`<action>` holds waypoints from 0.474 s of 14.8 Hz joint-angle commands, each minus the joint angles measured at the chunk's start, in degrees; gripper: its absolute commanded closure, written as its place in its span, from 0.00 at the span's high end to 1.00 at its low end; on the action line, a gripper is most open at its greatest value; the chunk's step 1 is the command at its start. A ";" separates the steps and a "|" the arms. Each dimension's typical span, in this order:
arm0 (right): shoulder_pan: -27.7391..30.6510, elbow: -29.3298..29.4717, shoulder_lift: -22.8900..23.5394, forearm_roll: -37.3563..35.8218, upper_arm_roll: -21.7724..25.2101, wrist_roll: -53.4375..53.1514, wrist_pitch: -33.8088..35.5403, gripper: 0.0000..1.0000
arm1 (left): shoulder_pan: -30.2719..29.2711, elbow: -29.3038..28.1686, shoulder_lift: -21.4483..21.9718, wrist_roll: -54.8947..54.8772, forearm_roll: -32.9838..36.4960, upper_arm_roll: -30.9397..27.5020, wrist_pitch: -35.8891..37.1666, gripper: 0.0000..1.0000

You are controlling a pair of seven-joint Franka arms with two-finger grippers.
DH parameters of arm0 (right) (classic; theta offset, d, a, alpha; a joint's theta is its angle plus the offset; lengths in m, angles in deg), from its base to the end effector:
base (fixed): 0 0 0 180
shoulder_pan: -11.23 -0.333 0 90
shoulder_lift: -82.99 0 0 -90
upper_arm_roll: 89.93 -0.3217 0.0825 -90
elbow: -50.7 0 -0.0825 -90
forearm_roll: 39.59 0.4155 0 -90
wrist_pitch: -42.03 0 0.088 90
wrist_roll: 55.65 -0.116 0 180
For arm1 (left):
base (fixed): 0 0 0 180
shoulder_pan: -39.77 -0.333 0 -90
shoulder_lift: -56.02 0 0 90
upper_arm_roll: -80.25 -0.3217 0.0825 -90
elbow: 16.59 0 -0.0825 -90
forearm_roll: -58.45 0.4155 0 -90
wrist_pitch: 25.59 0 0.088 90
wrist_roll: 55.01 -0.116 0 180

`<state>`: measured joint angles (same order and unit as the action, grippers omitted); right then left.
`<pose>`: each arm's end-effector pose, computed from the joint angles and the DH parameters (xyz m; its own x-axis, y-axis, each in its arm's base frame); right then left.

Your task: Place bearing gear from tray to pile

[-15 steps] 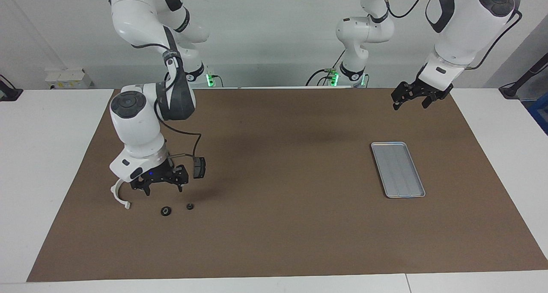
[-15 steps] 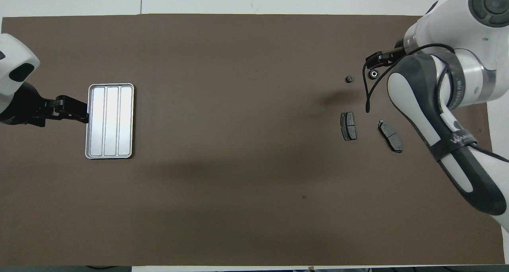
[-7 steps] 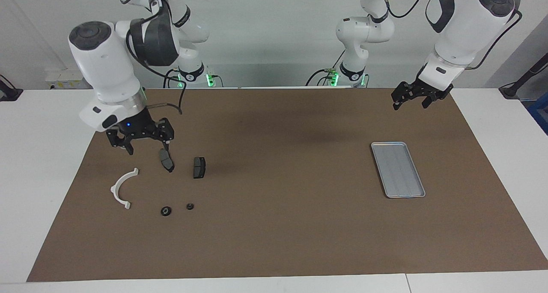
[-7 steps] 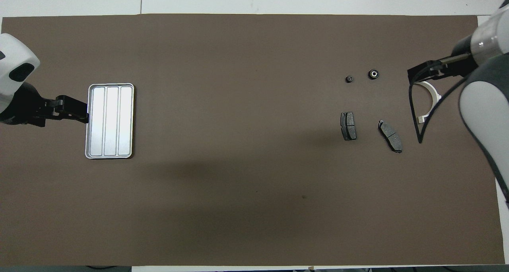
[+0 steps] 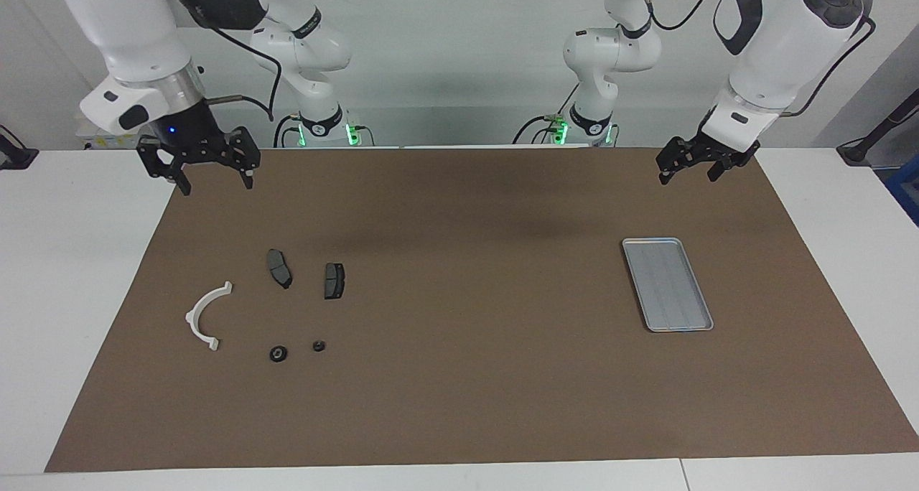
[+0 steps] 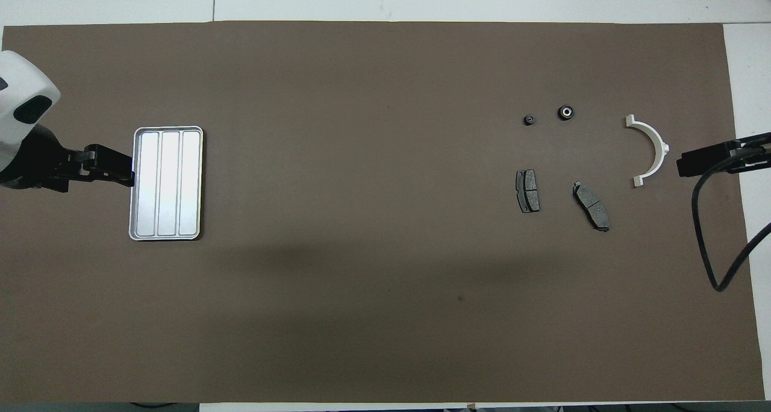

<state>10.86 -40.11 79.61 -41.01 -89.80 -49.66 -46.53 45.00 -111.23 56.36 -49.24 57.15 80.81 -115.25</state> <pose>0.5650 -0.0006 0.6458 0.9940 0.1079 0.0171 0.1074 -0.9939 0.0265 0.5762 -0.0611 0.5836 0.9966 -0.0002 -0.0828 0.0010 -0.9999 0.0143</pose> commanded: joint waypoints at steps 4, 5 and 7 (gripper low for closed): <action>-0.69 -4.90 -1.98 0.97 0.75 -5.11 2.78 1.00 | -0.13 -0.55 0.53 -0.59 0.60 0.06 0.53 1.00; -0.51 -4.90 -1.89 0.97 0.66 -4.85 2.35 1.00 | -0.21 -0.55 0.53 -0.59 0.60 0.06 0.53 1.00; -0.16 -4.46 -1.28 1.06 0.22 -4.85 0.25 1.00 | -0.13 -0.55 0.53 -0.59 0.60 0.06 0.53 1.00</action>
<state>10.31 -43.11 79.46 -41.01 -89.48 -53.99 -44.28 45.00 -111.23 56.36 -49.24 57.15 80.81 -115.24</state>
